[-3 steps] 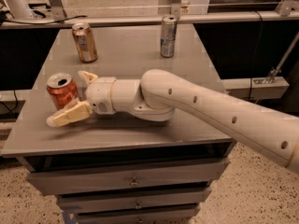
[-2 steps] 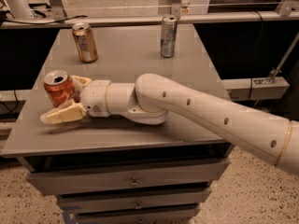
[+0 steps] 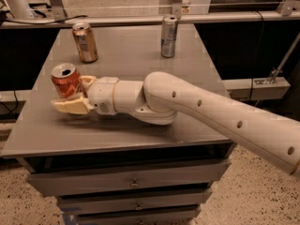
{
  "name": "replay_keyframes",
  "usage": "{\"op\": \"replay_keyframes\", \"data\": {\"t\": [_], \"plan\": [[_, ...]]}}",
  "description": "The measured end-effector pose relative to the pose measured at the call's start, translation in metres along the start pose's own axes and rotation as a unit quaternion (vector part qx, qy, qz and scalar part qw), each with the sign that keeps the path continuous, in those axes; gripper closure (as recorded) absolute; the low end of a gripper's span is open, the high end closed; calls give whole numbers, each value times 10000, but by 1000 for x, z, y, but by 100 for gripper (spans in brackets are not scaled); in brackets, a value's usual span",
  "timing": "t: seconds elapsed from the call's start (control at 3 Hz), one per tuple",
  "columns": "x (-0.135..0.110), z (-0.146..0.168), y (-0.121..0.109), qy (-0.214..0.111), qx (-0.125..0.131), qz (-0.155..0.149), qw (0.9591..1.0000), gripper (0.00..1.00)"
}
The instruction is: Move coke can near redbull can
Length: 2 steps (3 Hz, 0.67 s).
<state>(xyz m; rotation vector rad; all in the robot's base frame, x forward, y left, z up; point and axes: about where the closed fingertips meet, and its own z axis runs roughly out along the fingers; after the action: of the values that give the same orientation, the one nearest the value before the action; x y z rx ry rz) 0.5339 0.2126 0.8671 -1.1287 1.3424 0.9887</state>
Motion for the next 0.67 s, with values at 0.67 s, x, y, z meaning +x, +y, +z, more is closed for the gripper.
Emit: {"op": "replay_keyframes", "data": {"t": [0.67], "plan": [[-22,-114,-13,373,887,-136,9953,100]]}}
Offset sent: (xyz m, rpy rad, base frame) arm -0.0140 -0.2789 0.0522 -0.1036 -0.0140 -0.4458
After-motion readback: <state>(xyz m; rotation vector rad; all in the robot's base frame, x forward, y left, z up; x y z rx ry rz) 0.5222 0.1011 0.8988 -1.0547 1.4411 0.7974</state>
